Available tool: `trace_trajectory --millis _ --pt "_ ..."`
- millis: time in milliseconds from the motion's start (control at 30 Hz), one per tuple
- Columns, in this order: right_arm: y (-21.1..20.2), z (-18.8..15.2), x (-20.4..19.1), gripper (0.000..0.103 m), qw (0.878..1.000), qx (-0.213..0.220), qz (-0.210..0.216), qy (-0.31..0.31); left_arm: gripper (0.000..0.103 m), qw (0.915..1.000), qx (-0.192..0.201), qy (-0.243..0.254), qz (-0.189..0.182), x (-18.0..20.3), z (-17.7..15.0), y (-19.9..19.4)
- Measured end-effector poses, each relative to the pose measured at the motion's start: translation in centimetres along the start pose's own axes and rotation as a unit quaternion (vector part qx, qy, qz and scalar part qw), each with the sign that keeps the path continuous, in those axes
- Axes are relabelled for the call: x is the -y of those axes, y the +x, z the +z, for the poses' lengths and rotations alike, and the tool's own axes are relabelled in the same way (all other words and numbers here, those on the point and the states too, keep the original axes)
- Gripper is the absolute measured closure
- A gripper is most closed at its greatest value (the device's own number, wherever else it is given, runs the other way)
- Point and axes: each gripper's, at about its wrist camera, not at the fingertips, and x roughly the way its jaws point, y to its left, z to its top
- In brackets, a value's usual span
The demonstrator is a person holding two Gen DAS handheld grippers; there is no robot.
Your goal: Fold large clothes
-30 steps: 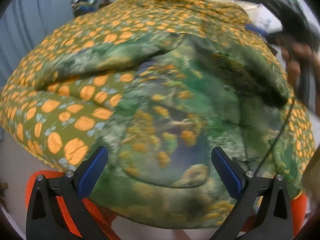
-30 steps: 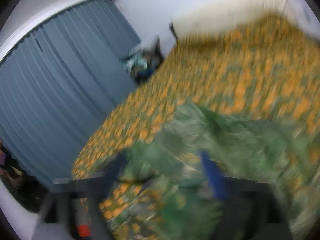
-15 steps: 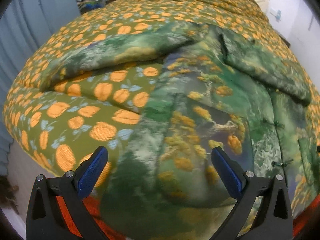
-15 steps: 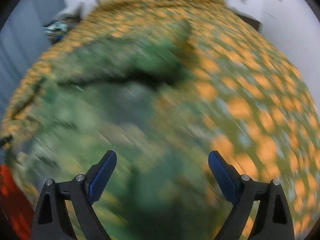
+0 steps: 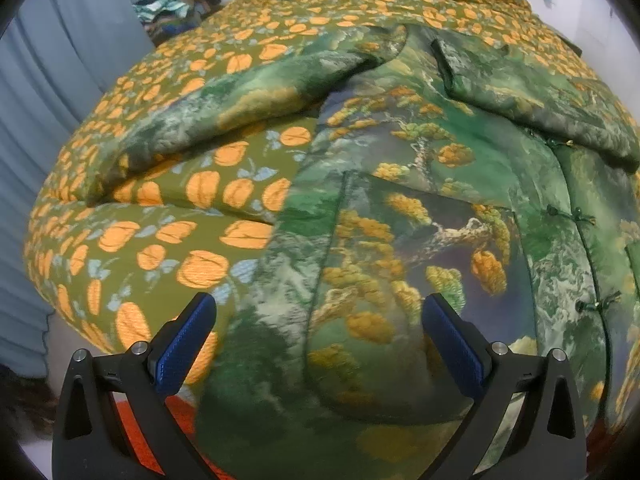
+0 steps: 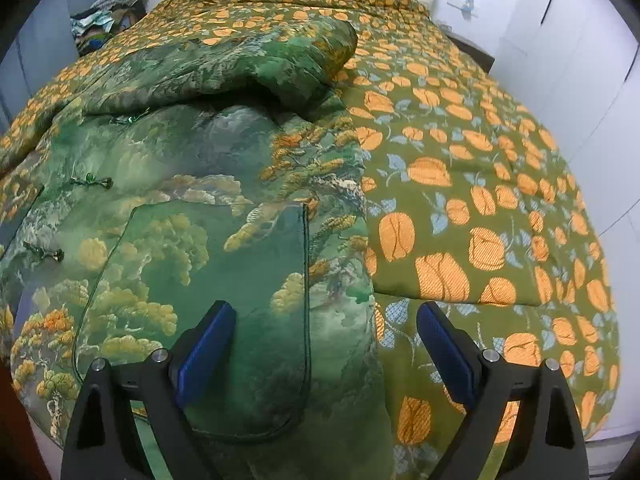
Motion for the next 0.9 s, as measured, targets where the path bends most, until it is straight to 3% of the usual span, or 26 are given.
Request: trace_trajectory --millis 133,300,467,600,667,700,733,767,800,833,867,900 --pt "-0.8 -0.4 -0.4 0.011 1.000 -0.001 0.007 -0.001 0.000 0.9999 0.005 -0.010 0.004 -2.2 -0.1 -0.4" --pt "-0.9 -2.0 1.6 0.011 0.993 -0.027 0.104 0.057 0.000 0.9999 -0.004 -0.004 -0.009 -4.1 -1.2 0.2" --pt "0.7 -4.6 2.2 0.011 0.983 -0.057 0.151 0.087 0.000 0.9985 -0.019 -0.017 -0.048 -4.7 -2.3 2.4" --pt "1.5 -5.0 2.9 0.007 0.971 -0.065 0.198 0.114 0.000 0.9989 0.009 0.000 -0.047 -4.3 -3.6 2.9" --pt "2.1 -5.1 3.4 0.007 0.963 -0.077 0.225 0.126 0.000 0.9987 0.005 0.003 -0.051 -4.3 -4.0 3.3" --pt "2.1 -5.0 3.5 0.015 0.961 -0.080 0.234 0.125 0.000 0.9986 0.001 0.002 -0.053 -4.3 -4.0 3.3" --pt "2.0 -4.8 3.6 0.039 0.959 -0.082 0.244 0.119 0.000 0.9982 -0.010 0.002 -0.059 -4.5 -4.0 3.2" --pt "1.8 -4.7 3.6 0.054 0.959 -0.084 0.245 0.114 0.001 0.9978 -0.024 0.002 -0.062 -4.6 -3.9 3.2" --pt "1.5 -4.5 3.8 0.074 0.957 -0.089 0.252 0.111 0.020 0.9965 -0.040 0.000 -0.073 -4.6 -3.8 3.1" --pt "1.2 -4.3 3.9 0.081 0.954 -0.094 0.261 0.112 0.037 0.9932 -0.046 -0.004 -0.107 -4.6 -3.9 2.8" --pt "0.9 -4.1 3.8 0.084 0.953 -0.101 0.265 0.107 0.068 0.9901 -0.053 -0.008 -0.130 -4.4 -3.9 2.6" --pt "0.4 -3.9 3.4 0.085 0.956 -0.105 0.260 0.091 0.078 0.9887 -0.057 -0.009 -0.138 -4.0 -3.9 2.2"
